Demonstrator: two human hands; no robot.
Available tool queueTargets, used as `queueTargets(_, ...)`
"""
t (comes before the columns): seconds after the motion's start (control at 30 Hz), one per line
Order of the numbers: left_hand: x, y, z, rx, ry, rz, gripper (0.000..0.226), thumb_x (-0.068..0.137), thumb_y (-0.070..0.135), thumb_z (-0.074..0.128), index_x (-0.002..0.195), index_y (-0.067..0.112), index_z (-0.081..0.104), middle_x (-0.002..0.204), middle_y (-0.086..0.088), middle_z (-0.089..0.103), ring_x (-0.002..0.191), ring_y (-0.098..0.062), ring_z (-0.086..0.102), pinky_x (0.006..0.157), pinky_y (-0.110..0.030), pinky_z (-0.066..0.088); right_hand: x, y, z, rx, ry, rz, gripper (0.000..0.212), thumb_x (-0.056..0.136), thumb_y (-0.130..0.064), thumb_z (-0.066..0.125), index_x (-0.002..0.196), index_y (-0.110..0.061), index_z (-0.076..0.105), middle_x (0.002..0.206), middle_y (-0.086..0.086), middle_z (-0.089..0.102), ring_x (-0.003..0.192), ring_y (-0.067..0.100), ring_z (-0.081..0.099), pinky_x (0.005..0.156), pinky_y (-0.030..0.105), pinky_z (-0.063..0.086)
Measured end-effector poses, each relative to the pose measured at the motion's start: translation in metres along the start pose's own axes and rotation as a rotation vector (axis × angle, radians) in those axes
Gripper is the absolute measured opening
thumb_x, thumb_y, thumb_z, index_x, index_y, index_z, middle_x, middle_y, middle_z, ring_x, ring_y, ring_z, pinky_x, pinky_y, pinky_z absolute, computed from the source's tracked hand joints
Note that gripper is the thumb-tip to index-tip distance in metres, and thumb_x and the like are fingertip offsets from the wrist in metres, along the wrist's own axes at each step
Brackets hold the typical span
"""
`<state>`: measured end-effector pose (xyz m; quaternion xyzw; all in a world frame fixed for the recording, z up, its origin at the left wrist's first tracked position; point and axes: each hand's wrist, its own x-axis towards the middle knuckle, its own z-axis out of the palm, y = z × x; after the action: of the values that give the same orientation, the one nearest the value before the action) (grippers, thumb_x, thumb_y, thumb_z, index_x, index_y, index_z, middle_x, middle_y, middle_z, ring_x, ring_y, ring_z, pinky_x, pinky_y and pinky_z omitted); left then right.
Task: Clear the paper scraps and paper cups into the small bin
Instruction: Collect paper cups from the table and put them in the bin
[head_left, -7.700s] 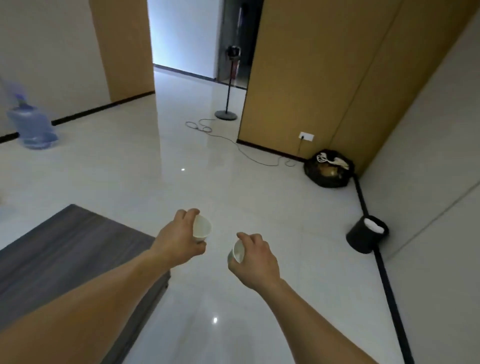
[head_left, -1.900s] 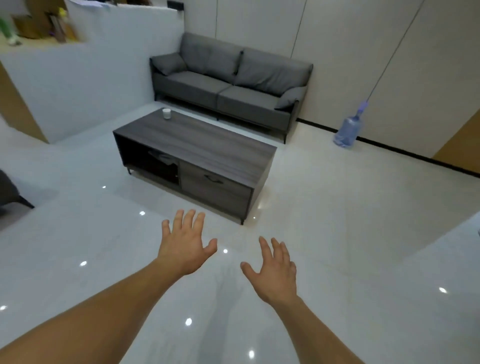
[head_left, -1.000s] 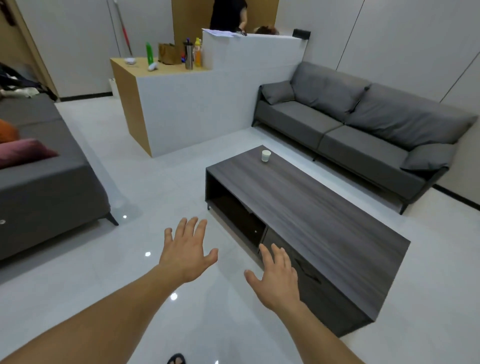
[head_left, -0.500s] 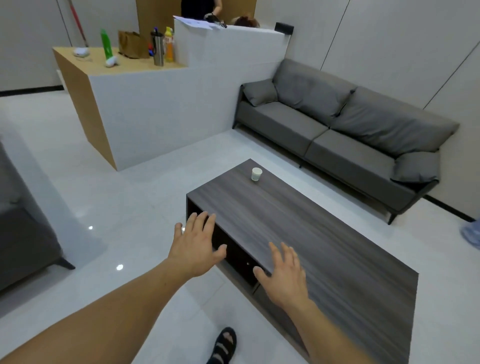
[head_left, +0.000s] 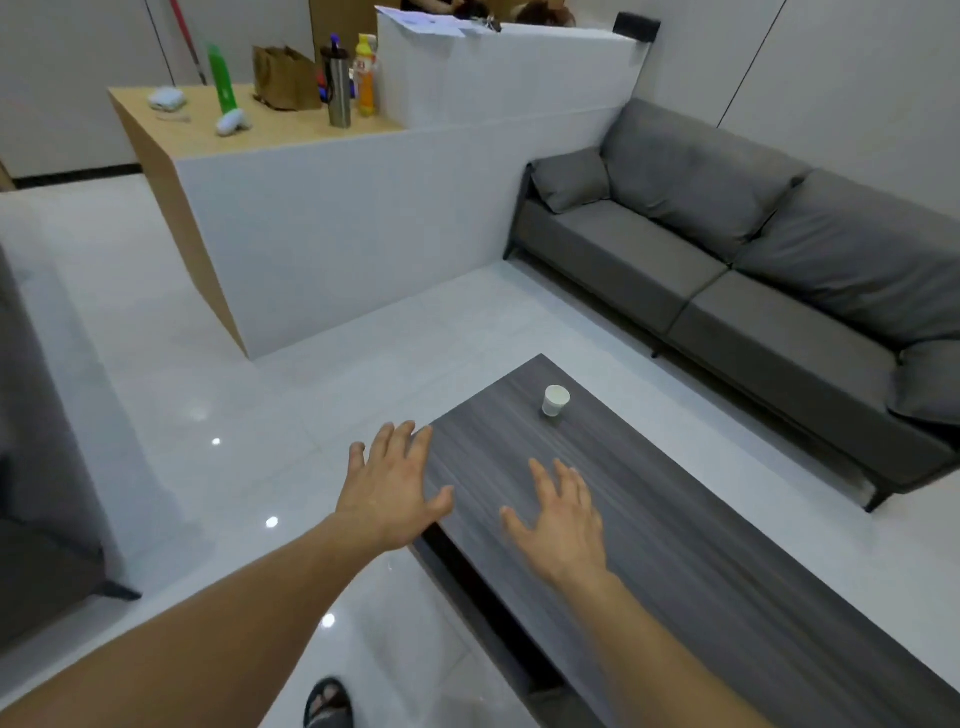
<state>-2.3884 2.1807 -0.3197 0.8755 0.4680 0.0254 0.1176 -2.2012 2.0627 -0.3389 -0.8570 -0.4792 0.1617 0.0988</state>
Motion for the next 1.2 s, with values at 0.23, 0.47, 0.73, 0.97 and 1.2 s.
queueTargets(0.23, 0.133, -0.036, 0.006, -0.007, -0.048, 0.096, 0.081, 0.086, 0.064, 0.033, 0.15, 0.023, 0.009, 0.159, -0.003, 0.01, 0.146, -0.024, 0.003, 0.115, -0.052, 0.012, 0.113, -0.029, 0.007, -0.007, -0.012, 0.104, 0.079, 0.09, -0.064, 0.043, 0.154, -0.034, 0.008, 0.163, -0.001, -0.001, 0.15, 0.022, -0.004, 0.118, 0.048, 0.013)
queueTargets(0.47, 0.244, -0.044, 0.016, 0.036, -0.162, 0.18, 0.083, 0.085, 0.066, 0.032, 0.151, 0.024, 0.005, 0.16, -0.003, 0.007, 0.147, -0.026, 0.001, 0.116, -0.052, 0.01, 0.2, -0.028, 0.016, 0.042, -0.012, 0.232, 0.079, 0.09, -0.065, 0.042, 0.154, -0.034, 0.008, 0.163, -0.001, 0.002, 0.149, 0.022, -0.001, 0.117, 0.048, 0.015)
queueTargets(0.73, 0.371, -0.023, 0.087, 0.066, -0.288, 0.206, 0.088, 0.081, 0.067, 0.035, 0.15, 0.025, 0.001, 0.16, 0.0, 0.004, 0.147, -0.023, 0.002, 0.116, -0.052, 0.012, 0.358, 0.054, 0.059, 0.114, -0.03, 0.361, 0.084, 0.088, -0.058, 0.053, 0.154, -0.031, 0.009, 0.161, 0.001, 0.009, 0.147, 0.026, 0.009, 0.113, 0.049, 0.027)
queueTargets(0.97, 0.451, 0.003, 0.189, 0.011, -0.357, 0.214, 0.091, 0.083, 0.065, 0.044, 0.151, 0.022, 0.003, 0.158, 0.002, 0.012, 0.145, -0.019, 0.011, 0.117, -0.039, 0.018, 0.499, 0.151, 0.125, 0.089, -0.077, 0.468, 0.084, 0.087, -0.05, 0.059, 0.153, -0.029, 0.011, 0.159, 0.008, 0.011, 0.143, 0.033, 0.018, 0.108, 0.049, 0.033)
queueTargets(1.2, 0.478, 0.011, 0.243, -0.078, -0.433, 0.246, 0.093, 0.082, 0.061, 0.053, 0.152, 0.022, 0.005, 0.157, 0.005, 0.013, 0.144, -0.014, 0.014, 0.118, -0.034, 0.02, 0.545, 0.189, 0.174, 0.133, -0.175, 0.43, 0.075, 0.091, -0.04, 0.061, 0.153, -0.029, 0.019, 0.156, 0.01, 0.016, 0.136, 0.034, 0.031, 0.105, 0.045, 0.039)
